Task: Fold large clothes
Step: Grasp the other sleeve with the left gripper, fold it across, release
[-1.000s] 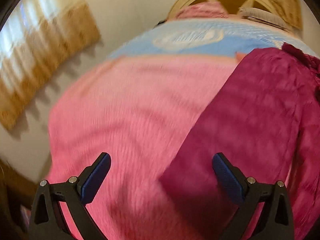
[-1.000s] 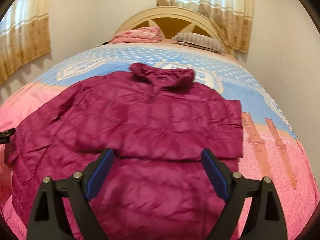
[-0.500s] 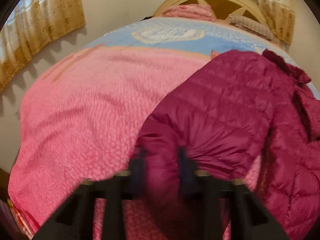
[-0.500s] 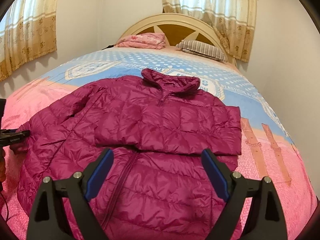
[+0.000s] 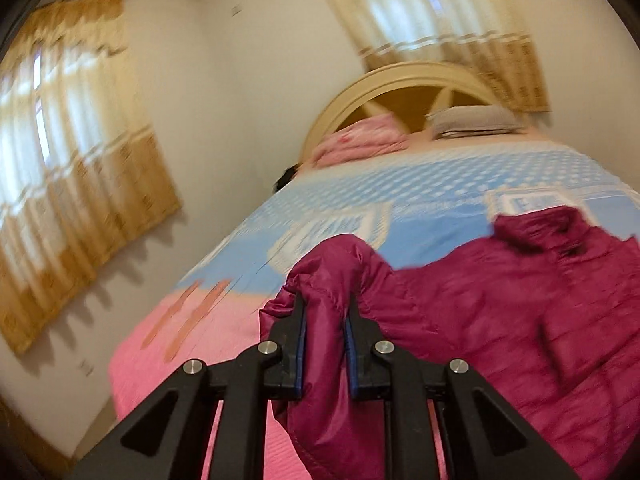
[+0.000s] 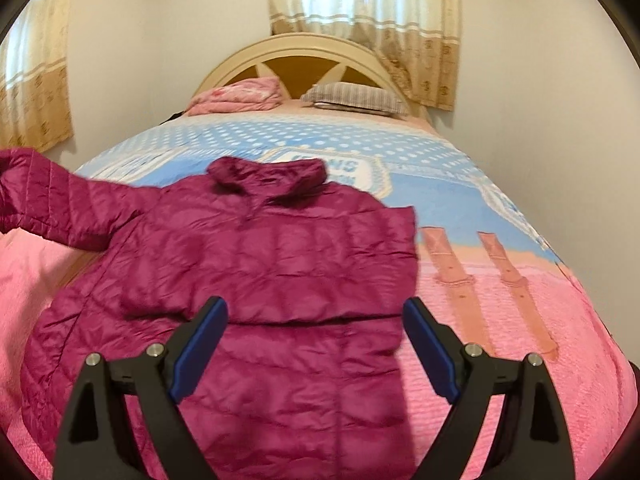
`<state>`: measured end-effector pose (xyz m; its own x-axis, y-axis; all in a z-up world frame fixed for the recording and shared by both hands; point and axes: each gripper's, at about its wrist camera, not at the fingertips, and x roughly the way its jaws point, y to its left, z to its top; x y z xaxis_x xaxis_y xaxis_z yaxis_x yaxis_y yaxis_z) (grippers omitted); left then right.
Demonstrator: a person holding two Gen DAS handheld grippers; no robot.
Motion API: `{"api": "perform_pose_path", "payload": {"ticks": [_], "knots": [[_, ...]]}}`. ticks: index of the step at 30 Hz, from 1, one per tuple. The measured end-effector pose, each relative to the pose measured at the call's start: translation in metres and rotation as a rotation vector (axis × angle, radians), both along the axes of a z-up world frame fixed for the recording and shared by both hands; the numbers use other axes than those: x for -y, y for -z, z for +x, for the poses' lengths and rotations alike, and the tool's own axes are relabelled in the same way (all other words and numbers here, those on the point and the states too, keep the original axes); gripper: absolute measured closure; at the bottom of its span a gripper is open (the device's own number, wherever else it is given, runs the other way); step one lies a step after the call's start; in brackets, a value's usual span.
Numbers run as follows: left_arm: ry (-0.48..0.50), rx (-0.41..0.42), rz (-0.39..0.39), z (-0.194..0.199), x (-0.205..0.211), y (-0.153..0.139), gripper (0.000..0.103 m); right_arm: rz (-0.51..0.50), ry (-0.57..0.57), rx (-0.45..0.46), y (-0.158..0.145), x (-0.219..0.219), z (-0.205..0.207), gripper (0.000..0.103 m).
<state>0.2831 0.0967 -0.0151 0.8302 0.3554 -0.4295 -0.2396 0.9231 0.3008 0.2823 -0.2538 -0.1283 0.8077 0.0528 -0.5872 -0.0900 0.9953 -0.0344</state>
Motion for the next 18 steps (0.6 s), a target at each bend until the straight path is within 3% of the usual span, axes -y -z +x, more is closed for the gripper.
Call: {"api": "perform_pose_path", "payload": {"ticks": [8,10,12,14,16,18], "knots": [[0.204,-0.033,-0.014,0.023,0.121,0.019,0.087,0.018,0.096,-0.003,-0.001,0.051,0.004,0.012],[0.272,-0.037,-0.014,0.027,0.159,0.03,0.082,0.027,0.121,-0.006,0.0,0.063,0.006,0.012],[0.327,-0.046,0.002,0.03,0.19,0.037,0.058,0.036,0.139,-0.013,0.002,0.073,0.007,0.012],[0.34,-0.028,0.016,0.028,0.21,0.039,0.01,0.039,0.155,-0.026,0.006,0.08,0.008,0.012],[0.326,0.025,0.027,0.025,0.219,0.036,0.006,0.04,0.155,-0.042,0.011,0.082,0.01,0.012],[0.314,0.025,0.016,0.029,0.216,0.035,0.005,0.042,0.15,-0.058,0.015,0.084,0.012,0.012]]}}
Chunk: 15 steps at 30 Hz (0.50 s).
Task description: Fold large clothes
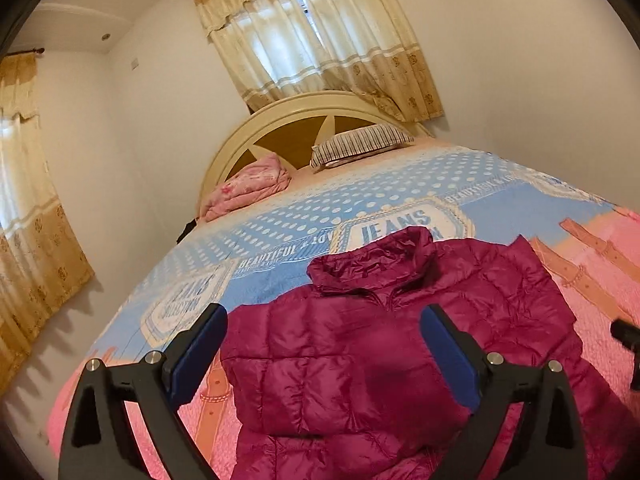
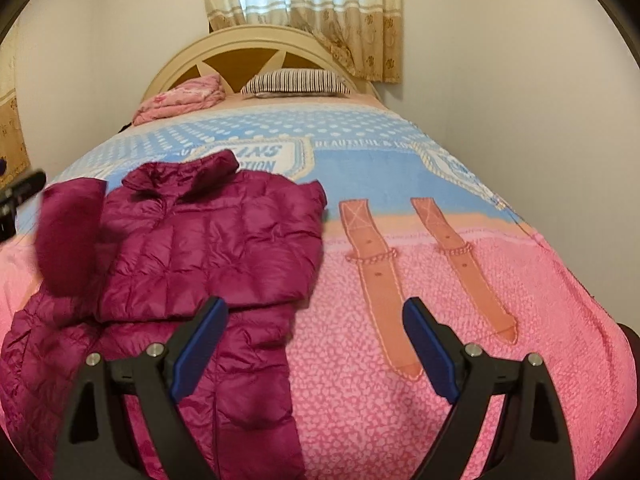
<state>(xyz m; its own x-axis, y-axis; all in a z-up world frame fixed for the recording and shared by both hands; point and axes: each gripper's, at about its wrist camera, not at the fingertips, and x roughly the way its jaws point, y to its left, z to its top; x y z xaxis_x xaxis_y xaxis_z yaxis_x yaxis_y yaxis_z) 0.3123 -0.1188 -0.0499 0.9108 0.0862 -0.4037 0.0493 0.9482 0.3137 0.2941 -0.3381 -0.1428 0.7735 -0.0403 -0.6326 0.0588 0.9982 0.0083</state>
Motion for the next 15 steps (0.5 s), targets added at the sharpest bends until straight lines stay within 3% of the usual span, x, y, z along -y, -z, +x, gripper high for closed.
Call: {"api": "perform_pose_path", "payload": {"ticks": [4,11,13,15], "knots": [[-0.085,-0.033,-0.022,0.01,-0.043,0.007,0.005,0.028,-0.03,-0.009,0.001,-0.011,0.004,0.012],[-0.232,-0.073,-0.034,0.019,-0.118,0.03,0.005,0.098,-0.223,-0.05,0.0,-0.079,0.039,0.012],[-0.277,-0.099,-0.036,0.021,-0.135,0.041,0.005,0.144,-0.25,-0.107,0.008,-0.094,0.06,0.016],[-0.308,-0.119,-0.049,0.023,-0.148,0.05,0.005,0.173,-0.254,-0.162,0.018,-0.102,0.078,0.031]]}}
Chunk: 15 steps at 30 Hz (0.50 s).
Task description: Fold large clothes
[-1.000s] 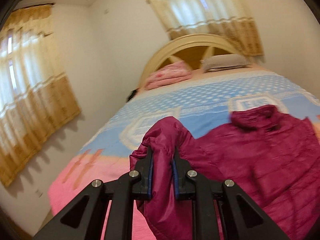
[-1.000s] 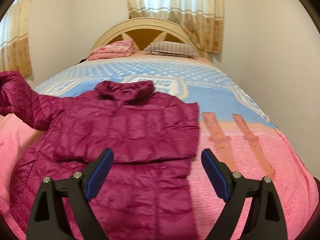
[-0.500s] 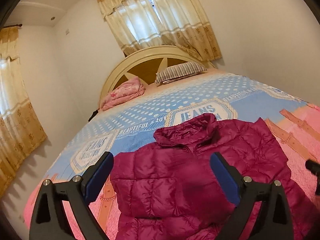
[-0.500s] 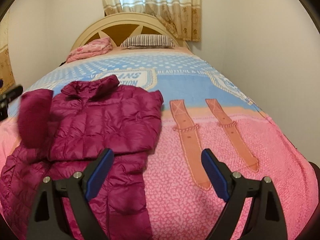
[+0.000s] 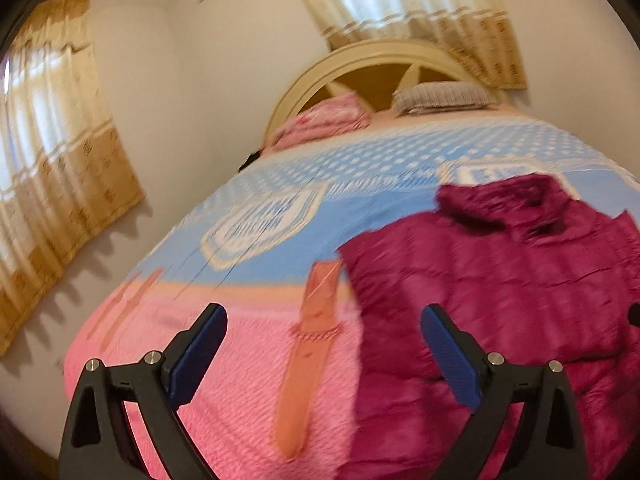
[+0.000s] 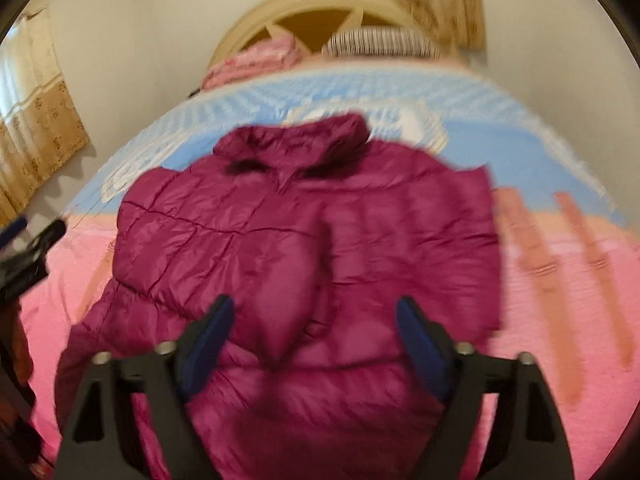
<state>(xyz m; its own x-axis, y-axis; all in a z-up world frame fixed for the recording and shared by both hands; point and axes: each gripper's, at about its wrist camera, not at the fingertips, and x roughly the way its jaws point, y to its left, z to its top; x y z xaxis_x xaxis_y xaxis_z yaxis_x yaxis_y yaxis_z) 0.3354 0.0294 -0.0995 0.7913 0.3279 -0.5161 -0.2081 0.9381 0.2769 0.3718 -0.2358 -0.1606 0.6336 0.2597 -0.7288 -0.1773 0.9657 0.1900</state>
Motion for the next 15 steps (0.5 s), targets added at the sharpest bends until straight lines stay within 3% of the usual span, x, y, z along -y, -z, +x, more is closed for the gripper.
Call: {"api": "perform_pose_path", "payload": {"ticks": [1,3,4,6,15], "knots": [[-0.021,-0.012,-0.009,0.002,-0.008,0.005,0.005,-0.002,-0.006,-0.032,0.008,-0.005,0.009,0.035],[-0.051,-0.04,-0.034,0.007,-0.022,0.017,0.005,0.007,-0.016,-0.084,0.021,-0.009,0.02,0.066],[-0.061,-0.052,-0.045,0.008,-0.027,0.021,0.005,0.02,-0.023,-0.094,0.025,-0.01,0.021,0.076],[-0.081,-0.071,-0.062,0.012,-0.035,0.029,0.005,0.018,-0.015,-0.083,0.026,-0.01,0.016,0.083],[-0.137,-0.154,-0.112,0.03,-0.048,0.055,0.005,-0.042,0.037,-0.063,0.022,0.011,-0.005,0.086]]}}
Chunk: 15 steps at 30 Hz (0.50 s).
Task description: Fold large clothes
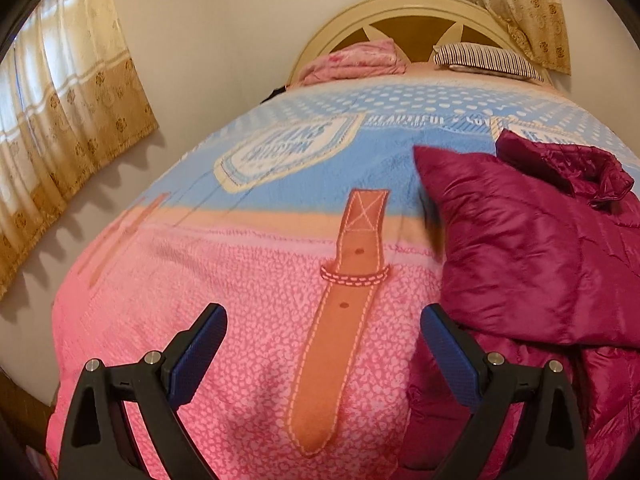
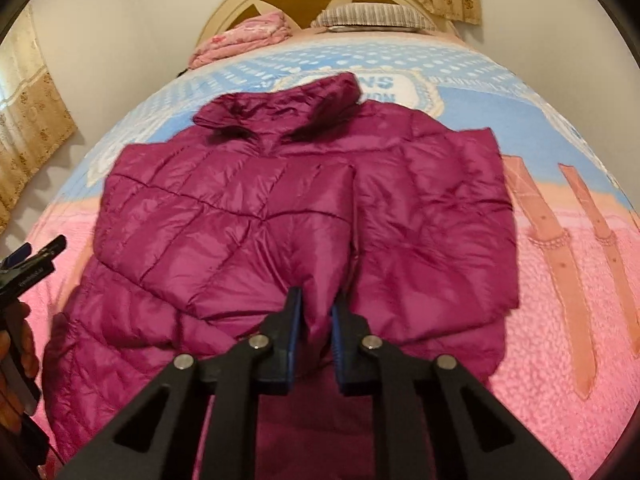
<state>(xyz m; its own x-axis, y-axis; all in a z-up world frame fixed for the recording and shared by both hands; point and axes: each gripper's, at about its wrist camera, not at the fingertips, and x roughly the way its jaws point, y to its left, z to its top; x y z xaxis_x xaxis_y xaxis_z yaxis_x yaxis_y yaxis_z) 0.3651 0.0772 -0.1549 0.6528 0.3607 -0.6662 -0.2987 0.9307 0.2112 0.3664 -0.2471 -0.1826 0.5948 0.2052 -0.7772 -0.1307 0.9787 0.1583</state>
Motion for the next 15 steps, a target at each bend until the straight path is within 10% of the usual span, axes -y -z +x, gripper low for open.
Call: {"api": "perform_pose_path", "payload": {"ticks": [7,15], "knots": [[0.064,0.065,-0.025,0.004,0.016,-0.039,0.005,-0.004,0.111,0.063,-0.021,0.022,-0.01,0.039],[0.191,0.133,-0.122,0.05,0.079,-0.076,0.005,0.074,0.113,0.182,-0.067,-0.001,0.005,0.062]]}}
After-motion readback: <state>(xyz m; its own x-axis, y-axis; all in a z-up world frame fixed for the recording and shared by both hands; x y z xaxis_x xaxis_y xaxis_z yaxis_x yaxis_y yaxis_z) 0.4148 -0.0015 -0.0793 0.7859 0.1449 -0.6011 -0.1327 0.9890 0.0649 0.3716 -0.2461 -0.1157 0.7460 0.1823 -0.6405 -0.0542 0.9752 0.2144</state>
